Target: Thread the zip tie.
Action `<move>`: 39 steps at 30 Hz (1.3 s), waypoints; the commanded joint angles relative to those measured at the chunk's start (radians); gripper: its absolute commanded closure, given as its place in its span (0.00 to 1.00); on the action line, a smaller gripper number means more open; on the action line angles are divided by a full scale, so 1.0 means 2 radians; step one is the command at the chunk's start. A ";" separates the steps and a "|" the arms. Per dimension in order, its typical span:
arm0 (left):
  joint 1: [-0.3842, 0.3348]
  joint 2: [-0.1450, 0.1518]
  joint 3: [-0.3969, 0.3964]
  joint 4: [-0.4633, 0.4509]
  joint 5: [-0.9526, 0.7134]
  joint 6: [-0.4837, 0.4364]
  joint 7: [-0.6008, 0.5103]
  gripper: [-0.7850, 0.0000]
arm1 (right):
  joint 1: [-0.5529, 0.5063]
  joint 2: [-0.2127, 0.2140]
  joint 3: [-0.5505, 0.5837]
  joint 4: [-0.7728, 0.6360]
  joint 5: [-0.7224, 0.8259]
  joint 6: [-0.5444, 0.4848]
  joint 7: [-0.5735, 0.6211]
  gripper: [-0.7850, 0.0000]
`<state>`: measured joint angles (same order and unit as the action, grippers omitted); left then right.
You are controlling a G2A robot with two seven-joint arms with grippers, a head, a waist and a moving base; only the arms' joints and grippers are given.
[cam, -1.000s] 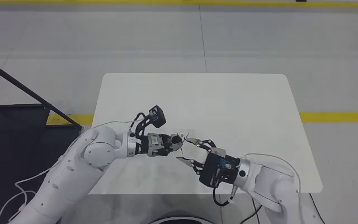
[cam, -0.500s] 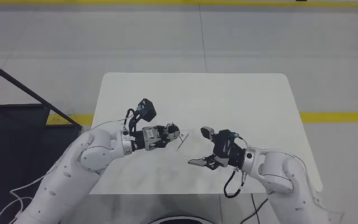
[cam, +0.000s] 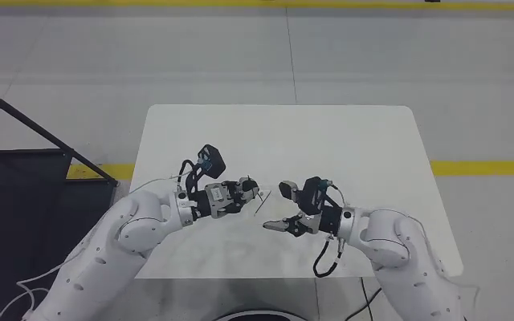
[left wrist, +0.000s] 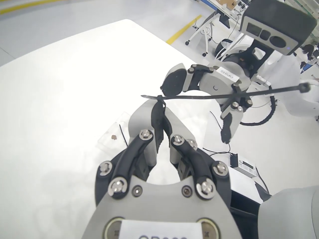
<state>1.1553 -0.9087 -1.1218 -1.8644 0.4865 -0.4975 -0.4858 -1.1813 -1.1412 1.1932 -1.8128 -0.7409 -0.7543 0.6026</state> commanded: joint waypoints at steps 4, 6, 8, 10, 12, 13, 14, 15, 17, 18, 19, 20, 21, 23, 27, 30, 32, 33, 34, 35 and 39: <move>0.002 -0.002 0.001 -0.001 0.005 -0.002 0.001 1.00 | 0.033 -0.001 -0.020 0.032 0.028 -0.011 0.025 0.51; 0.001 -0.003 0.001 -0.001 0.006 -0.003 0.000 1.00 | 0.041 -0.001 -0.027 0.037 0.033 -0.013 0.030 0.53; 0.001 -0.003 0.001 -0.001 0.007 -0.004 -0.001 1.00 | 0.048 -0.001 -0.033 0.041 0.036 -0.012 0.034 0.55; 0.000 -0.004 0.001 -0.001 0.008 -0.005 -0.001 1.00 | 0.052 -0.001 -0.039 0.043 0.037 -0.010 0.038 0.56; 0.000 -0.004 0.001 0.000 0.008 -0.005 -0.002 1.00 | 0.056 -0.001 -0.043 0.045 0.038 -0.007 0.040 0.58; 0.000 -0.005 0.001 0.000 0.008 -0.006 -0.003 1.00 | 0.058 -0.001 -0.045 0.046 0.039 -0.006 0.040 0.60; 0.000 -0.005 0.001 0.000 0.009 -0.007 -0.004 1.00 | 0.060 -0.001 -0.047 0.047 0.040 -0.006 0.041 0.60; -0.001 -0.005 0.002 -0.001 0.011 -0.009 -0.005 1.00 | 0.061 -0.001 -0.049 0.048 0.040 -0.006 0.042 0.61; 0.000 -0.006 0.002 -0.001 0.015 -0.009 -0.005 1.00 | 0.063 -0.001 -0.051 0.049 0.041 -0.005 0.041 0.62; 0.000 -0.006 0.002 -0.001 0.016 -0.009 -0.005 1.00 | 0.064 0.000 -0.052 0.049 0.041 -0.005 0.040 0.67; 0.000 -0.006 0.002 -0.001 0.016 -0.009 -0.005 1.00 | 0.065 0.000 -0.053 0.050 0.041 -0.004 0.040 0.71; 0.000 -0.007 0.002 -0.001 0.018 -0.009 -0.005 1.00 | 0.065 0.000 -0.053 0.050 0.041 -0.004 0.039 0.76; 0.000 -0.007 0.002 -0.001 0.019 -0.009 -0.005 1.00 | 0.066 0.000 -0.054 0.050 0.041 -0.004 0.039 0.92; 0.000 -0.008 0.002 -0.001 0.021 -0.009 -0.005 1.00 | 0.067 0.001 -0.054 0.051 0.041 -0.004 0.037 1.00; 0.001 -0.008 0.001 -0.001 0.025 -0.015 -0.005 1.00 | 0.068 0.002 -0.056 0.052 0.042 -0.003 0.036 1.00; 0.003 -0.009 -0.001 0.000 0.027 -0.017 -0.003 1.00 | 0.069 0.003 -0.057 0.053 0.043 -0.002 0.035 1.00; 0.004 -0.009 -0.001 0.000 0.029 -0.019 -0.002 1.00 | 0.070 0.004 -0.058 0.054 0.044 -0.003 0.035 1.00; 0.004 -0.010 -0.002 0.000 0.027 -0.019 -0.002 0.89 | 0.070 0.004 -0.058 0.055 0.044 -0.003 0.035 1.00; 0.005 -0.010 -0.002 0.001 0.026 -0.020 -0.001 0.64 | 0.070 0.004 -0.058 0.055 0.046 -0.004 0.034 1.00; 0.005 -0.010 -0.003 0.001 0.024 -0.023 -0.003 0.38 | 0.070 0.005 -0.057 0.056 0.047 -0.004 0.033 1.00; 0.008 -0.010 -0.007 0.003 0.021 -0.035 -0.005 0.32 | 0.069 0.007 -0.053 0.058 0.052 -0.004 0.029 1.00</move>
<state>1.1682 -0.9282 -1.1330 -1.8583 0.5306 -0.5643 -0.4963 -1.0432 -1.1290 1.0853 -1.6986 -0.6391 -0.7629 0.6609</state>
